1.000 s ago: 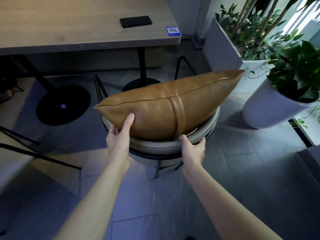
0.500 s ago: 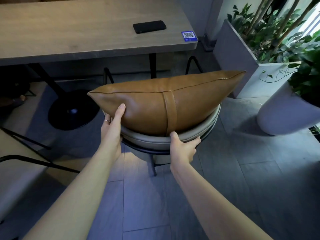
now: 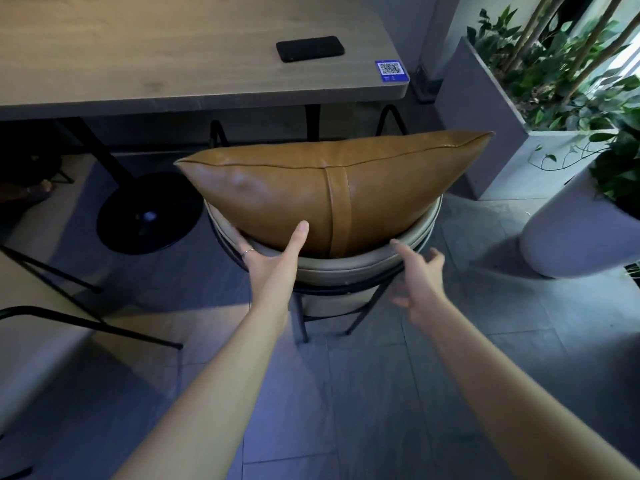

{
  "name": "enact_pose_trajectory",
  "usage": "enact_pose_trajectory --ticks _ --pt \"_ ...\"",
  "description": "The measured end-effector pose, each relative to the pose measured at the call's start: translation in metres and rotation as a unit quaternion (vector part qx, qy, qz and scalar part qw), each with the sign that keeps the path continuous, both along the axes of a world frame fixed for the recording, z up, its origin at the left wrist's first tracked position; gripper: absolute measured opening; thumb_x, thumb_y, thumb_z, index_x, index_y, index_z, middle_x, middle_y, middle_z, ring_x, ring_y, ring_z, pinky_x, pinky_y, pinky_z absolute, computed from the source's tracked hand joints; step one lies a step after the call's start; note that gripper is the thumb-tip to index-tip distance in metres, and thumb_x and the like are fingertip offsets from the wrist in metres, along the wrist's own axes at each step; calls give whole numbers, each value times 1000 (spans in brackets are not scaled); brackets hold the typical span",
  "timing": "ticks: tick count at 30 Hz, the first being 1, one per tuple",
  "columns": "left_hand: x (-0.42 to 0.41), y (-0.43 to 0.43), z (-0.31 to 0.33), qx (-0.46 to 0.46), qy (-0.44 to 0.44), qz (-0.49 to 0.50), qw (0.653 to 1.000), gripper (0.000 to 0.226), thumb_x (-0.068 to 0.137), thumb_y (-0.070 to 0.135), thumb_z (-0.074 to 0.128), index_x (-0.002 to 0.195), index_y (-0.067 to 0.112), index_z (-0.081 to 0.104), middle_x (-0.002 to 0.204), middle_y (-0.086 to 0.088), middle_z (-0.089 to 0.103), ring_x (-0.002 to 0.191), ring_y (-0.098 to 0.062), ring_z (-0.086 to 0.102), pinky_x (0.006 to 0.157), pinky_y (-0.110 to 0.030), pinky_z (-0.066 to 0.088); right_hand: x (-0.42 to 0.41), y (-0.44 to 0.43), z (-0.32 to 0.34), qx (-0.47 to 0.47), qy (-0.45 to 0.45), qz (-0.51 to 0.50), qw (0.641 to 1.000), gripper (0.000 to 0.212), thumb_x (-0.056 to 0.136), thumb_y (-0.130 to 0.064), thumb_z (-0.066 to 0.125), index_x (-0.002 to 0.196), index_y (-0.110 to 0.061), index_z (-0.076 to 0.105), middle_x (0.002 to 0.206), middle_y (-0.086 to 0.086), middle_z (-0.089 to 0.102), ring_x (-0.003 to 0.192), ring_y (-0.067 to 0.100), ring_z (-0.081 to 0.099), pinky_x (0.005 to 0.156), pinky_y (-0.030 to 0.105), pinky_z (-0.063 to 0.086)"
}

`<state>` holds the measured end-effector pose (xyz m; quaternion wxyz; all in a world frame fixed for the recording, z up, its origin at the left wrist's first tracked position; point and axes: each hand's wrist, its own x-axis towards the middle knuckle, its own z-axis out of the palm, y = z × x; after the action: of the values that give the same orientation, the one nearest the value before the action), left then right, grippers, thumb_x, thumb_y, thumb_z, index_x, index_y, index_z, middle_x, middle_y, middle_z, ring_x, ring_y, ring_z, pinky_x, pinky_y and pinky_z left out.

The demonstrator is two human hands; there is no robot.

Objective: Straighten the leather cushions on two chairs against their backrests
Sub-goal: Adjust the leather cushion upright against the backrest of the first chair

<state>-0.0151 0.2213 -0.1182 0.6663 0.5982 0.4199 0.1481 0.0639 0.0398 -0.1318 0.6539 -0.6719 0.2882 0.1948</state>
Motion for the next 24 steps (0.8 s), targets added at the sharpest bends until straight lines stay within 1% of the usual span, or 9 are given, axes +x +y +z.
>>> enact_pose_trajectory --ticks 2,4,5,8,10,17,20,22,24 --pt "9 -3 1 -11 1 20 1000 132 59 69 83 160 39 4 164 6 25 143 -18 35 107 -31 27 26 -8 9 -11 -14 16 1000 95 89 -34 79 164 -35 21 157 0 47 128 28 56 79 50 59" --pt "14 -4 0 -30 10 35 999 134 55 73 82 160 35 8 164 4 25 144 -19 34 110 -33 28 46 -11 9 -27 -16 55 998 78 86 -24 77 153 -34 38 145 1 59 125 35 62 86 62 61" --pt "16 -4 -1 -39 15 41 998 135 54 75 81 160 34 8 164 3 23 145 -20 33 111 -36 28 51 -11 7 -34 -17 72 997 69 85 -20 76 145 -33 45 138 2 63 122 38 65 81 63 63" --pt "25 -1 -2 -53 9 59 997 133 57 72 83 161 36 8 166 2 21 146 -22 32 112 -38 28 56 -10 2 -44 -13 101 994 69 82 -18 77 144 -31 49 138 5 63 118 44 67 60 47 67" --pt "30 3 -3 -54 0 68 996 132 58 71 83 161 35 9 166 2 20 147 -21 31 114 -38 27 58 -8 -1 -38 -16 105 994 69 83 -18 77 144 -30 48 139 4 62 118 45 66 53 41 65" --pt "49 29 -6 -39 -13 80 996 129 57 69 84 160 37 13 166 2 22 148 -20 30 118 -40 24 66 14 -4 -24 -23 100 994 70 86 -16 76 148 -25 46 140 3 60 118 39 65 63 48 67" --pt "51 38 0 -24 -24 64 997 123 63 62 85 158 43 9 164 6 26 147 -19 30 119 -41 23 71 21 -6 -20 -16 92 995 86 86 -18 77 161 -24 35 152 3 53 128 35 60 79 58 66" --pt "49 38 8 4 -16 77 997 124 67 55 87 158 42 4 165 4 24 146 -20 32 113 -37 25 72 21 -8 -19 -13 90 996 91 85 -19 77 164 -25 31 157 3 50 132 34 57 82 61 65" --pt "48 32 20 84 6 122 989 125 69 49 88 159 39 2 169 -3 12 149 -25 27 112 -37 26 72 19 -9 -18 -7 98 995 94 84 -19 79 164 -27 30 158 3 48 134 35 56 80 59 65"
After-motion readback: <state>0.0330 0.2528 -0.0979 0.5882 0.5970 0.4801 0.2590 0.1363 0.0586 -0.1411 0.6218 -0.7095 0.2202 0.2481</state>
